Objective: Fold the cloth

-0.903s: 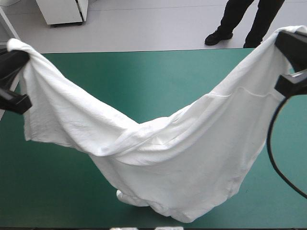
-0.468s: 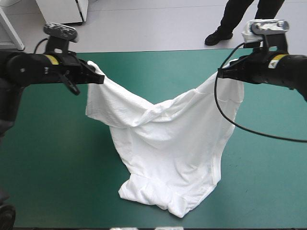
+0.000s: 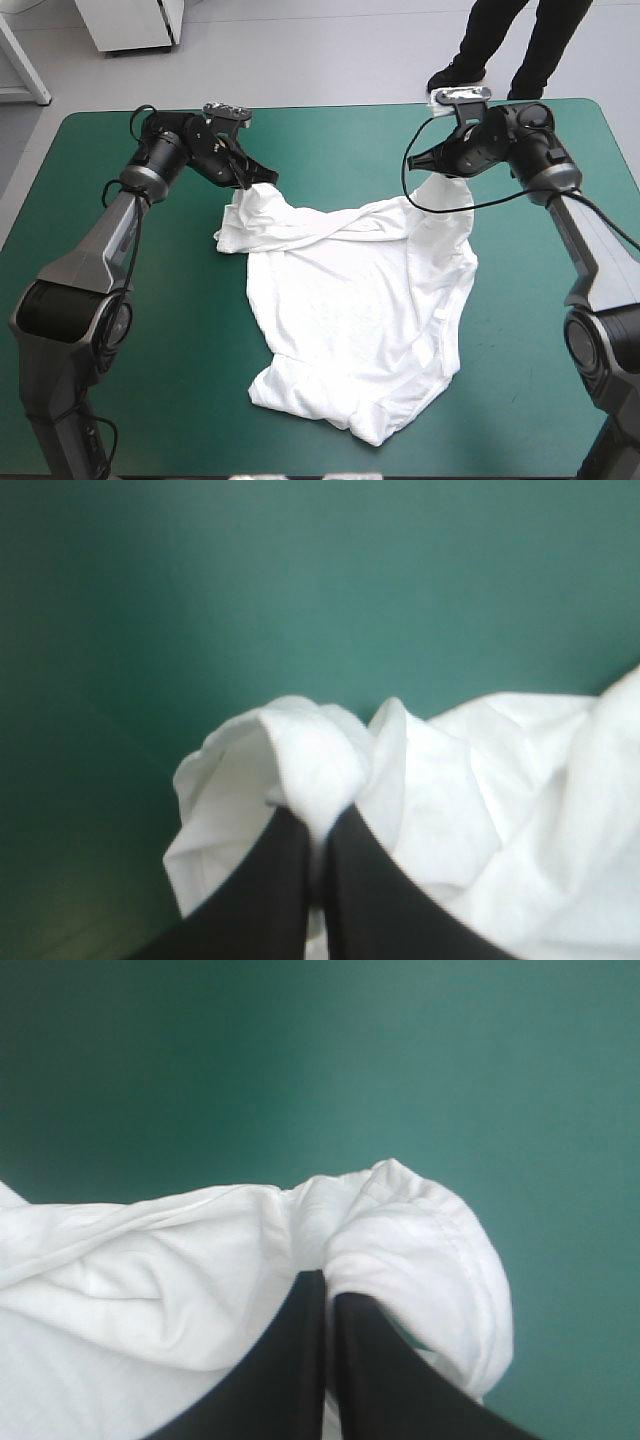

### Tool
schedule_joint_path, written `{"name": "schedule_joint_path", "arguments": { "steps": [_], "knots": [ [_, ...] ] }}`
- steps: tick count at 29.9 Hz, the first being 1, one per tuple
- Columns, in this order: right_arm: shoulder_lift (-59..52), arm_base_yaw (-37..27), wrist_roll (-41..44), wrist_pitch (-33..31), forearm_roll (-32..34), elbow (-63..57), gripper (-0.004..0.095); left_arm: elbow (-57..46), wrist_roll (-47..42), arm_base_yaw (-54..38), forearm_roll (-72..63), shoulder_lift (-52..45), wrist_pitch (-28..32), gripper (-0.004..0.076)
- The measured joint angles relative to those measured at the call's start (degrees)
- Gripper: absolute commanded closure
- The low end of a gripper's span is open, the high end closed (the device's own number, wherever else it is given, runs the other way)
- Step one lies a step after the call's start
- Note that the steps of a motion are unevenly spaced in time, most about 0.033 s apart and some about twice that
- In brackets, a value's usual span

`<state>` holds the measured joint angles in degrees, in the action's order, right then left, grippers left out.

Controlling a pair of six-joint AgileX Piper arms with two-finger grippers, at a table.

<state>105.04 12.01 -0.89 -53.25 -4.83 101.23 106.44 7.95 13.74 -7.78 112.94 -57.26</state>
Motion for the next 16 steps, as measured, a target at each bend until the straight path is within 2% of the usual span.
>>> {"name": "schedule_joint_path", "arguments": {
  "steps": [7, 10, 12, 13, 15, 16],
  "knots": [
    [6.8, 0.0, -0.6, 3.5, 1.4, -0.2, 0.0924, 0.6, 0.0, 0.0, 1.8, 4.7, 12.3, 0.0732],
    [8.1, -0.2, -0.6, 3.8, 1.8, -0.2, 0.0878, 0.8, 0.0, 0.0, 3.3, 5.5, 14.7, 0.0673],
    [8.5, -0.7, -1.0, 3.8, 1.8, -0.2, 0.0794, 1.0, 0.4, 0.0, 4.0, 5.8, 15.1, 0.0549],
    [8.6, -1.2, -1.3, 3.8, 1.7, -0.2, 0.0722, 1.0, 1.1, 0.0, 4.3, 5.9, 15.2, 0.0468],
    [8.6, -2.4, -2.2, 3.5, 1.3, -0.1, 0.0531, 1.1, 2.3, 0.0, 4.4, 5.9, 15.2, 0.0294],
    [8.6, -3.2, -2.6, 3.0, 1.2, 0.2, 0.0424, 1.1, 2.8, 0.0, 4.4, 5.9, 15.2, 0.0234]
  ]
}}
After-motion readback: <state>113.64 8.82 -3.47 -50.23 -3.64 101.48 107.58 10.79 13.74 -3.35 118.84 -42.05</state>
